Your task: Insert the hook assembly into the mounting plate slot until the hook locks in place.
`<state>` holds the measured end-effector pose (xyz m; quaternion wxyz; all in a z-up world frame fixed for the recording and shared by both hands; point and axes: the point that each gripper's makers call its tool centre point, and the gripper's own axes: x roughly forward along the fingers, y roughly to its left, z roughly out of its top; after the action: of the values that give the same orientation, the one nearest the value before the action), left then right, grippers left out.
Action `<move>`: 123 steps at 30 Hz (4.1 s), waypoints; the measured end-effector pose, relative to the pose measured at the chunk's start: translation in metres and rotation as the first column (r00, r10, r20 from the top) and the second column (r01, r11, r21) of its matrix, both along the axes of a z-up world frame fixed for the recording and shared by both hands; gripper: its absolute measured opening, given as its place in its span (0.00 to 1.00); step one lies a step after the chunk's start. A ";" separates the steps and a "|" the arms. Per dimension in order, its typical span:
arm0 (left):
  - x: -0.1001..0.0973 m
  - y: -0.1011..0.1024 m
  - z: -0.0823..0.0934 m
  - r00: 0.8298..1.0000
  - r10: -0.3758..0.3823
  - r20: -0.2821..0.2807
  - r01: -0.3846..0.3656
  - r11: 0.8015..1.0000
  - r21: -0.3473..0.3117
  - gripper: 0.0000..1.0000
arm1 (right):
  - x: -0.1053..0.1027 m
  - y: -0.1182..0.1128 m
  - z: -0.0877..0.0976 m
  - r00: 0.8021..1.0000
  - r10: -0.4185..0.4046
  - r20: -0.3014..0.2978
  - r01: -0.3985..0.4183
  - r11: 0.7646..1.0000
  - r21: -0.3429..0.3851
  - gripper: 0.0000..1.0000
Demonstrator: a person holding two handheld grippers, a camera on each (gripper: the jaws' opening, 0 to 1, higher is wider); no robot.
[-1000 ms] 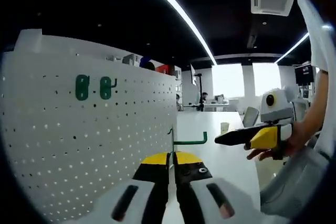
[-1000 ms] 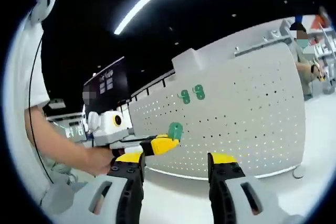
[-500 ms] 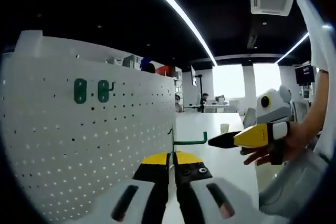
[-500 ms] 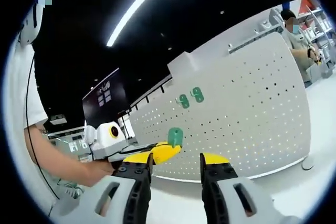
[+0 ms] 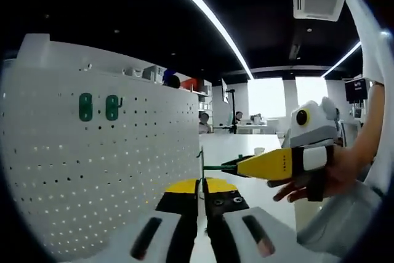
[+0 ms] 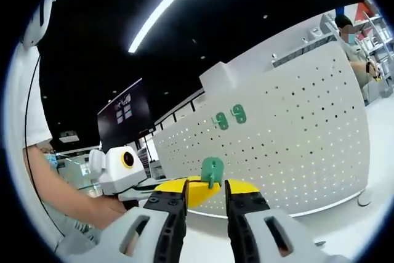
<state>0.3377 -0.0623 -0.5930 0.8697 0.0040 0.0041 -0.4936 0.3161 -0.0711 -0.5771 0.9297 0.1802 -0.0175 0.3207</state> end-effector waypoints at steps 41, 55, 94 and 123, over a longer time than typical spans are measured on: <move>-0.010 0.003 0.000 0.999 0.038 -0.001 -0.038 0.999 -0.007 0.03 | 0.009 0.006 0.001 0.999 -0.005 -0.039 0.007 0.999 0.043 0.00; -0.011 0.001 -0.015 0.999 0.027 -0.027 -0.026 0.999 0.044 0.25 | 0.007 0.003 -0.002 0.998 0.008 -0.066 -0.003 0.997 0.074 0.00; -0.006 0.010 -0.023 0.996 0.071 -0.048 -0.068 0.996 0.064 0.63 | 0.018 -0.005 0.007 0.989 -0.089 0.117 0.125 0.925 -0.358 0.00; -0.009 0.083 -0.022 0.974 0.214 -0.068 -0.213 0.977 0.017 0.62 | 0.080 -0.034 0.045 0.960 -0.199 0.196 0.260 0.894 -0.364 0.01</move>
<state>0.3291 0.0204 -0.6155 0.9170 -0.0094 0.0372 -0.3970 0.3957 -0.1049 -0.5319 0.9741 -0.0352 -0.0464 0.2185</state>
